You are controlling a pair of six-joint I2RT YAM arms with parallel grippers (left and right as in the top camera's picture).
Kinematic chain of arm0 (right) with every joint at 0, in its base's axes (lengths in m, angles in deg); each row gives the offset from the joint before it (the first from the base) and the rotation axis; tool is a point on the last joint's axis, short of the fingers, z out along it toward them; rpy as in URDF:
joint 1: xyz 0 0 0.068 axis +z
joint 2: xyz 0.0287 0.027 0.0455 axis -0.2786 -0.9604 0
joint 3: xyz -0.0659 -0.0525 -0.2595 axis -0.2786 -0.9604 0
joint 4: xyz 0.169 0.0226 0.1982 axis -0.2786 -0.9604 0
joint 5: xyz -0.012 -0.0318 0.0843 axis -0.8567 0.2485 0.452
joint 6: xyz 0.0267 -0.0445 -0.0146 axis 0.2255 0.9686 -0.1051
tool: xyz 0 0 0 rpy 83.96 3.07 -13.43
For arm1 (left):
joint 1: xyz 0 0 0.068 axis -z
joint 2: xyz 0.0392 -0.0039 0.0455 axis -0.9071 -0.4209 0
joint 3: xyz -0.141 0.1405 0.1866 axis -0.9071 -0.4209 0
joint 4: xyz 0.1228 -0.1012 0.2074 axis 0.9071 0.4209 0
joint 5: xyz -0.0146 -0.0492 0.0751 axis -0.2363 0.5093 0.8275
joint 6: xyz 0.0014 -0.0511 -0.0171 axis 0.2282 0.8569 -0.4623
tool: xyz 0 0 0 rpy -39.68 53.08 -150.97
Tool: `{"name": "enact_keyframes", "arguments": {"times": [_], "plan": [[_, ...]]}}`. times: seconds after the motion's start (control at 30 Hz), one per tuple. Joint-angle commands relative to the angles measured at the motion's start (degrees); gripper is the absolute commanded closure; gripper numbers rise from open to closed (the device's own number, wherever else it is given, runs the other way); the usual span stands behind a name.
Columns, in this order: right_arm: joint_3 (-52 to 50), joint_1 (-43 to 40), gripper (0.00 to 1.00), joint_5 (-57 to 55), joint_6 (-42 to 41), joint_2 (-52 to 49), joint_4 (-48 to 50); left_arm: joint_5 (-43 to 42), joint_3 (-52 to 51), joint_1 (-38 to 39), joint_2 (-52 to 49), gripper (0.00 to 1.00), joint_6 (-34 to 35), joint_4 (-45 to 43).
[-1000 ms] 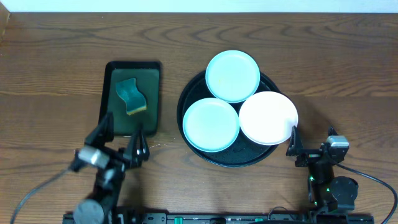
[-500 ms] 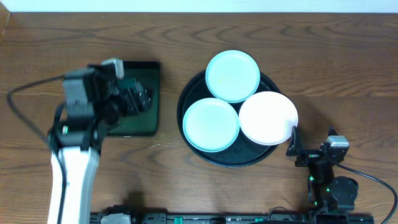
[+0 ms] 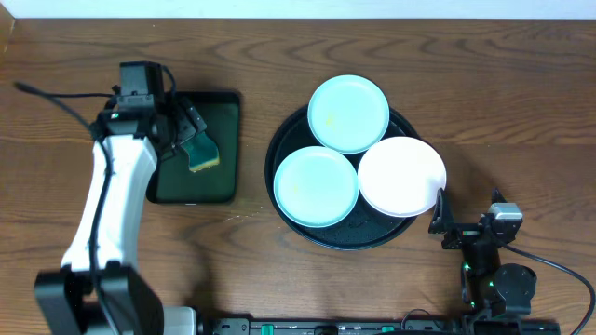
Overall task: Clean dirty plates on tray and stack at the side
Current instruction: 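Move the left gripper to the green sponge and grasp it, then lift the sponge with the left gripper out of the sponge tray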
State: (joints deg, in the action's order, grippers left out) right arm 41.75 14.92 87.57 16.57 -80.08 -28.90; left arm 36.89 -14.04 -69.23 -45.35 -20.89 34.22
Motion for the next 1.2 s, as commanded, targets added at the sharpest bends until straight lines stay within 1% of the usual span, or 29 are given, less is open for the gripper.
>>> {"name": "enact_keyframes", "arguments": {"times": [0.0,0.17,0.43,0.57,0.77,0.9,0.97,1.03,1.07,1.13,1.17], "plan": [[-0.09,0.22,0.01,0.00,0.37,0.31,-0.22,2.49,0.87,-0.09,-4.28,0.02,1.60,-1.97],[-0.09,0.22,0.01,0.00,0.37,0.31,-0.22,-3.91,0.87,-0.09,-11.37,0.02,0.94,-5.84],[-0.09,0.22,0.01,0.00,0.37,0.31,-0.22,-4.48,0.87,-0.09,-18.08,0.03,-5.90,-7.48],[-0.09,0.22,0.01,0.00,0.37,0.31,-0.22,-4.90,0.87,-0.09,-18.95,0.04,-6.16,-8.26],[-0.09,0.22,0.01,0.00,0.37,0.31,-0.22,-4.94,0.85,-0.09,-21.44,0.08,-7.13,-9.86],[-0.09,0.22,0.01,0.00,0.37,0.31,-0.22,-4.83,0.85,-0.15,-23.91,0.08,-7.17,-10.67],[-0.09,0.22,0.01,0.00,0.37,0.31,-0.22,-4.85,0.85,-0.33,-24.39,0.14,-7.15,-11.08],[-0.09,0.22,0.01,0.00,0.37,0.31,-0.22,-4.81,0.87,-0.39,-24.44,0.27,-7.15,-11.63],[-0.09,0.22,0.01,0.00,0.37,0.31,-0.22,-4.83,0.87,-0.42,-24.44,0.38,-7.15,-12.02],[-0.09,0.22,0.01,0.00,0.37,0.31,-0.22,-4.81,0.87,-0.44,-24.41,0.63,-7.13,-12.59],[-0.09,0.22,0.01,0.00,0.37,0.31,-0.22,-4.81,0.87,-0.44,-24.41,0.74,-7.13,-12.70]]}}
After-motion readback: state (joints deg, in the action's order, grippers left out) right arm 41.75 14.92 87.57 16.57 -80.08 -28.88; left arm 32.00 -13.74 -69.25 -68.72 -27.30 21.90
